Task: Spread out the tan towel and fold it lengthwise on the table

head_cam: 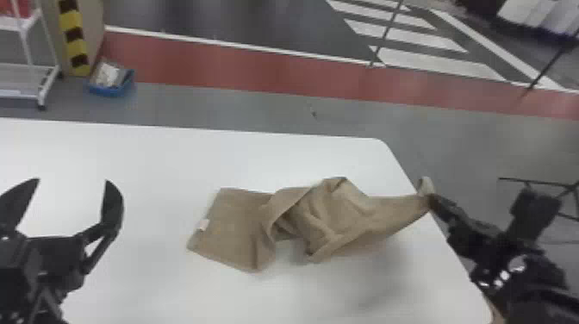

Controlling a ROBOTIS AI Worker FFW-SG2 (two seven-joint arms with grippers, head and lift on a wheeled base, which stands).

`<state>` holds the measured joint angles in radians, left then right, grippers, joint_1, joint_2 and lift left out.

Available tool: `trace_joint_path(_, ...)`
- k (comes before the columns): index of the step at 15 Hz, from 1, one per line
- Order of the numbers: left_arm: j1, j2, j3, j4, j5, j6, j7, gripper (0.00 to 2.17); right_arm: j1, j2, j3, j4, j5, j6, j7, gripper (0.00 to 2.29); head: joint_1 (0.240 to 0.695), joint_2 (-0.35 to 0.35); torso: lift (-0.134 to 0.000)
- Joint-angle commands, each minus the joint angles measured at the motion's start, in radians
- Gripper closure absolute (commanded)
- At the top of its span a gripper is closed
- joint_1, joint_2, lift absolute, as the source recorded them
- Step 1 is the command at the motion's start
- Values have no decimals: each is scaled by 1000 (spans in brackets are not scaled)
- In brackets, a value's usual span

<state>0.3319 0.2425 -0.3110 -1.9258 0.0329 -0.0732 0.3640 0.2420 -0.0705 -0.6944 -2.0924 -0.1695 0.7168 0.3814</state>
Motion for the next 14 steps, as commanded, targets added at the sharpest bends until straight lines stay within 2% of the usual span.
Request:
trace_joint_path(1, 2, 1, -13, -5, 1, 2, -10, 144, 14, -11, 24, 84, 59, -18, 1, 1538, 695, -350, -124)
trace_joint_path(4, 4, 8, -20, -15, 2, 17, -31, 140, 72, -2, 49, 68, 38, -61, 2, 1538, 695, -350, -124)
trace_joint_path(8, 24, 26, -26, -42, 42, 36, -105, 140, 86, 12, 36, 63, 41, -67, -3, 1534, 695, -350, -124)
trace_joint_path(10, 21, 32, -42, -42, 45, 39, -117, 140, 86, 17, 30, 60, 42, -64, -4, 1403, 695, -350, -124)
trace_joint_path(12, 19, 44, -46, -42, 70, 88, -178, 144, 89, 17, 29, 58, 51, -49, -26, 1403, 695, -350, -124)
trace_joint_path(14, -4, 63, -71, -41, 85, 137, -229, 147, 114, 31, 18, 48, 50, -73, -27, 1403, 695, -350, -124)
